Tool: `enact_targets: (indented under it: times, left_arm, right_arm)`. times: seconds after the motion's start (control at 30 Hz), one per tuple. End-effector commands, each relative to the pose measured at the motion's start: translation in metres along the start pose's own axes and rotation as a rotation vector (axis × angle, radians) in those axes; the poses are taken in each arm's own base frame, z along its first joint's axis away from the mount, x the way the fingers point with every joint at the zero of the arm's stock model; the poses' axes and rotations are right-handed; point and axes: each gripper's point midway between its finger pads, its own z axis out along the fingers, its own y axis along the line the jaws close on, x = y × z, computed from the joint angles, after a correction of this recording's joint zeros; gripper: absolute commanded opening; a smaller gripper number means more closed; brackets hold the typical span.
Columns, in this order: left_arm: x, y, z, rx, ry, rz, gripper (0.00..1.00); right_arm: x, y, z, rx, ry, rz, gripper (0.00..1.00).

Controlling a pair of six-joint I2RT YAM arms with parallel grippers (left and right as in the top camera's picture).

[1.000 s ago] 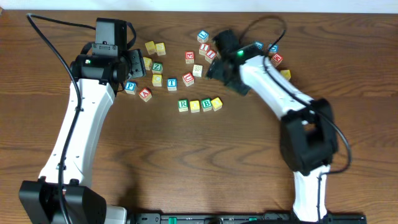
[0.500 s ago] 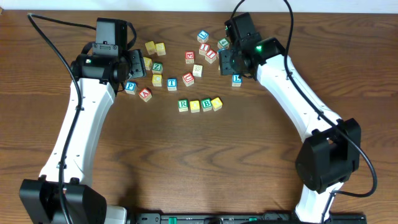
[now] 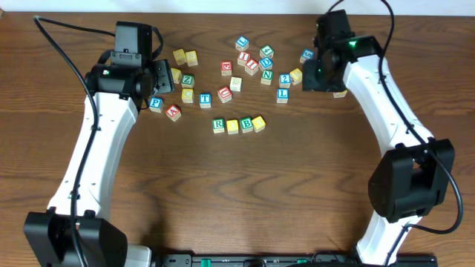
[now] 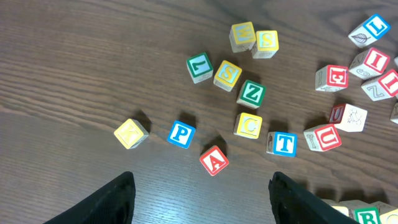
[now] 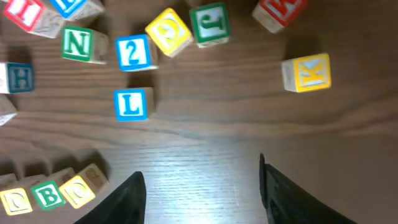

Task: Spell out ROBOT
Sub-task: 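Move the right gripper over the blue T block in the pile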

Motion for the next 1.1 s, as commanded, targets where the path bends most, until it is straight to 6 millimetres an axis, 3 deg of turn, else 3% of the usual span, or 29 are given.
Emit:
enact_targets:
  times: [0.0,0.27,0.57,0.7,0.9,1.07]
  left_arm:
    - [0.001,0.003,0.01,-0.02,0.019,-0.018,0.68]
    - [0.003,0.003,0.013,-0.023,0.028,-0.017,0.69]
    - [0.007,-0.008,0.013,0.045,0.05,-0.017,0.69]
    - [0.002,-0.006,0.012,0.043,0.037,-0.043,0.69]
    - [-0.014,0.032,-0.001,-0.008,0.025,-0.135,0.69]
    - [-0.007,0.054,-0.001,-0.043,0.057,-0.174,0.69]
  right_arm:
    - [0.002,0.003,-0.004,-0.057,0.02,-0.026,0.54]
    - [-0.003,0.05,-0.006,-0.133,-0.036,-0.066,0.46]
    - [0.013,0.099,-0.01,-0.19,-0.033,-0.116,0.5]
    - [0.01,0.139,-0.019,-0.305,-0.071,-0.123,0.49]
    - [0.002,0.208,-0.03,-0.367,-0.115,-0.235,0.5]
    - [0.001,0.256,-0.019,-0.387,-0.105,-0.297,0.5]
